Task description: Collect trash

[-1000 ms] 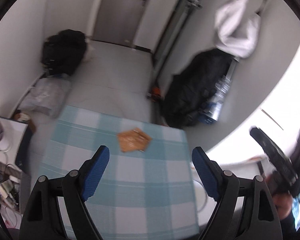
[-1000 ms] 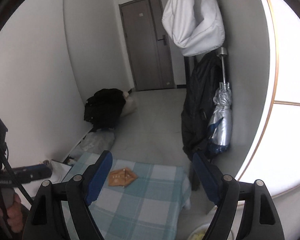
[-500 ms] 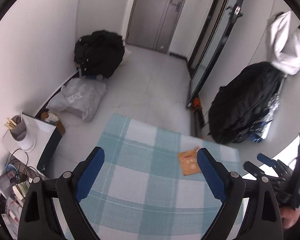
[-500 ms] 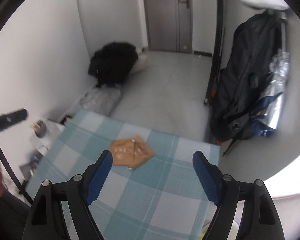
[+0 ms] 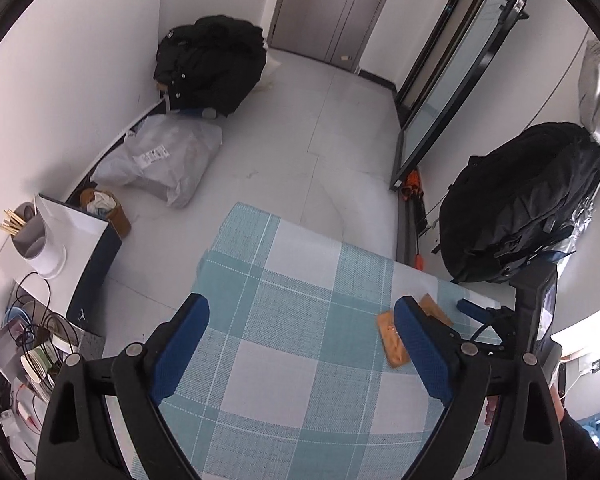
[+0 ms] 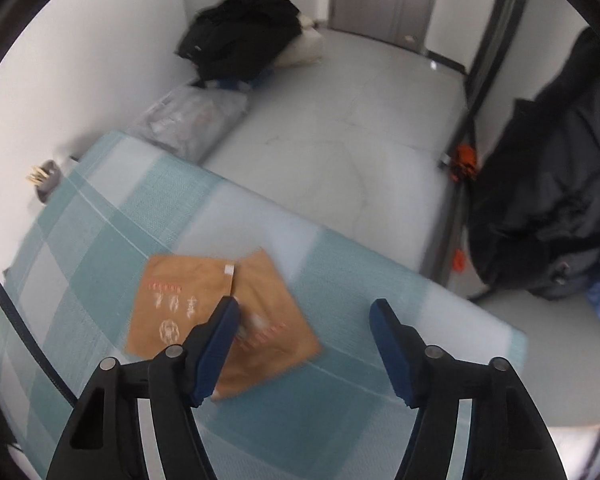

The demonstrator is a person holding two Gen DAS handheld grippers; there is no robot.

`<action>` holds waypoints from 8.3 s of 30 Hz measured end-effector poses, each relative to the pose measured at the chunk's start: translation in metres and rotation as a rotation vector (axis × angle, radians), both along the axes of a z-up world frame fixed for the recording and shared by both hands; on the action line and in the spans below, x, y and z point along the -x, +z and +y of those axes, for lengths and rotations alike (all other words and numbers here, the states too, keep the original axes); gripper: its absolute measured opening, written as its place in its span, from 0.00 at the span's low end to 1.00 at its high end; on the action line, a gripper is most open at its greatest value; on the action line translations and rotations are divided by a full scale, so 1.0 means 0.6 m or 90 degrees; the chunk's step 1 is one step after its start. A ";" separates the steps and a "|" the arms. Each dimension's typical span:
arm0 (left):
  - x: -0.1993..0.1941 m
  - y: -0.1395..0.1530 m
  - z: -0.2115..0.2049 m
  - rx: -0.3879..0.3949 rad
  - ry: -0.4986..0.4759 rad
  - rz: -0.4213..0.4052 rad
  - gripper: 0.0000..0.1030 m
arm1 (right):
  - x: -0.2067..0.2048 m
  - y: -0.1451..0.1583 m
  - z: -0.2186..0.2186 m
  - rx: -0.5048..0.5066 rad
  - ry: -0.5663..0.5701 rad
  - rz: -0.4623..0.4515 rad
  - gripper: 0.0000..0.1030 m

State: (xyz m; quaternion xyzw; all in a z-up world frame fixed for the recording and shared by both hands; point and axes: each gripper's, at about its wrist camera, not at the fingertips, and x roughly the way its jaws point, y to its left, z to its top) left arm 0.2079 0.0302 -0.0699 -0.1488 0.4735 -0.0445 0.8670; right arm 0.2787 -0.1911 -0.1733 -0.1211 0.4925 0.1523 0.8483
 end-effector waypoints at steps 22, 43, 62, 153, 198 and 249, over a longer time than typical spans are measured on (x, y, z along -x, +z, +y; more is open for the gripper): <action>-0.007 -0.019 0.011 0.009 0.009 0.050 0.89 | 0.032 -0.007 0.036 0.026 0.113 0.018 0.73; -0.027 -0.049 -0.032 -0.026 0.003 0.086 0.89 | 0.049 0.009 -0.001 -0.071 0.095 0.042 0.50; -0.024 -0.094 -0.124 -0.116 -0.097 0.129 0.89 | 0.058 0.036 -0.059 -0.184 0.064 0.071 0.00; 0.038 -0.042 0.018 0.122 -0.091 0.071 0.32 | 0.068 0.016 -0.031 0.061 0.009 -0.001 0.79; 0.033 -0.043 0.041 0.150 -0.069 0.075 0.32 | 0.034 0.010 -0.023 0.068 0.047 0.032 0.67; -0.007 -0.082 -0.011 0.106 -0.073 0.135 0.32 | -0.088 0.000 -0.145 -0.057 0.076 0.067 0.24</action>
